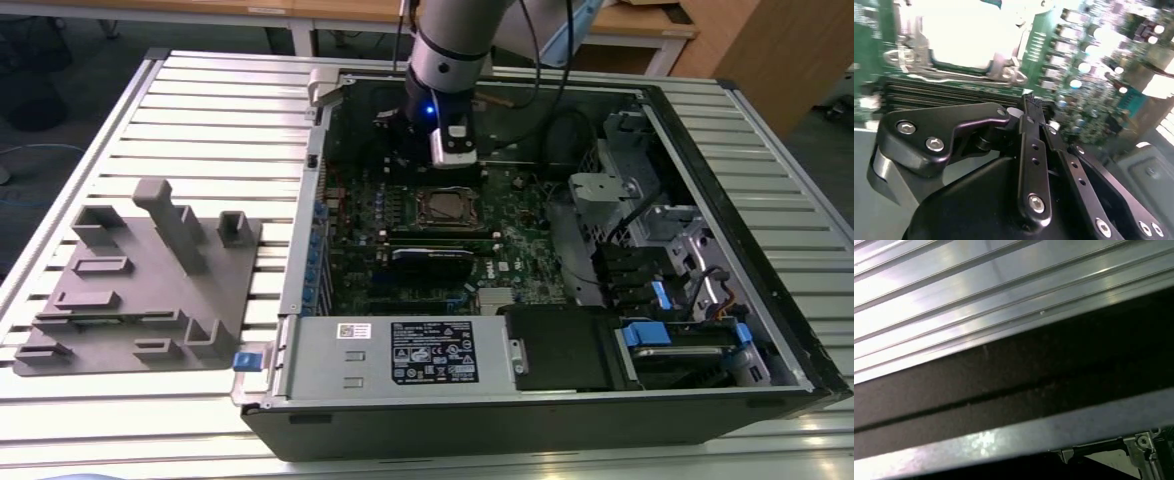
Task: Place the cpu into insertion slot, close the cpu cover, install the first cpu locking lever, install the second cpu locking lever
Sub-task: 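Install the first cpu locking lever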
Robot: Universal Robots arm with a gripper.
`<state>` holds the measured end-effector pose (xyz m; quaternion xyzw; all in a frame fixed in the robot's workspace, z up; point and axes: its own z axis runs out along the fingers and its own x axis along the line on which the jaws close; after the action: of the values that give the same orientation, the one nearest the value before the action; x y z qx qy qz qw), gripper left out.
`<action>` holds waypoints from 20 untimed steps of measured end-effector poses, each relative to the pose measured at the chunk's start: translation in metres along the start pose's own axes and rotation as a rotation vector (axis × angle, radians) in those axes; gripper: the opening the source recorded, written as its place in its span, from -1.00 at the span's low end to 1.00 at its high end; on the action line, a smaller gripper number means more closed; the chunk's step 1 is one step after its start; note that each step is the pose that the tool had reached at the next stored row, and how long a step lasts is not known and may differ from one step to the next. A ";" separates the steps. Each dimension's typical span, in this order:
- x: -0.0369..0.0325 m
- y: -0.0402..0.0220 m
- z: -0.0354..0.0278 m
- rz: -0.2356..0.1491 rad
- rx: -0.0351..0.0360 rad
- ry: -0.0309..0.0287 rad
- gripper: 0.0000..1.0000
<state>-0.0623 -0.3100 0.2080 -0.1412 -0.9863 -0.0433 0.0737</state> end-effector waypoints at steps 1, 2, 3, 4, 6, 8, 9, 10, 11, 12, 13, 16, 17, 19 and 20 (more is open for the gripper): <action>0.0000 0.0000 0.0000 -0.004 -0.0046 -0.0172 -0.79; 0.0000 0.0000 0.0001 -0.007 -0.0085 -0.0321 -0.79; 0.0000 0.0000 0.0001 -0.010 -0.0113 -0.0420 -0.79; 0.0000 0.0000 0.0002 -0.011 -0.0127 -0.0466 -0.79; -0.0001 0.0000 0.0003 -0.012 -0.0131 -0.0476 -0.79; 0.0000 0.0000 0.0001 -0.011 -0.0127 -0.0476 -0.79; 0.0000 0.0000 0.0001 -0.011 -0.0128 -0.0477 -0.79; 0.0000 0.0000 0.0001 -0.011 -0.0121 -0.0479 -0.79; 0.0000 0.0000 0.0000 -0.011 -0.0099 -0.0484 -0.79; 0.0001 0.0000 -0.0001 -0.010 -0.0062 -0.0495 -0.79; 0.0000 0.0000 0.0000 -0.010 -0.0028 -0.0508 -0.79; 0.0000 0.0000 0.0000 -0.010 0.0003 -0.0552 -0.79; 0.0000 0.0000 0.0001 -0.010 -0.0004 -0.0577 -0.79; 0.0000 0.0000 0.0004 -0.012 -0.0031 -0.0674 -0.79; -0.0001 0.0000 0.0006 -0.013 -0.0055 -0.0762 -0.79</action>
<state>-0.0623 -0.3100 0.2074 -0.1365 -0.9892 -0.0411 0.0354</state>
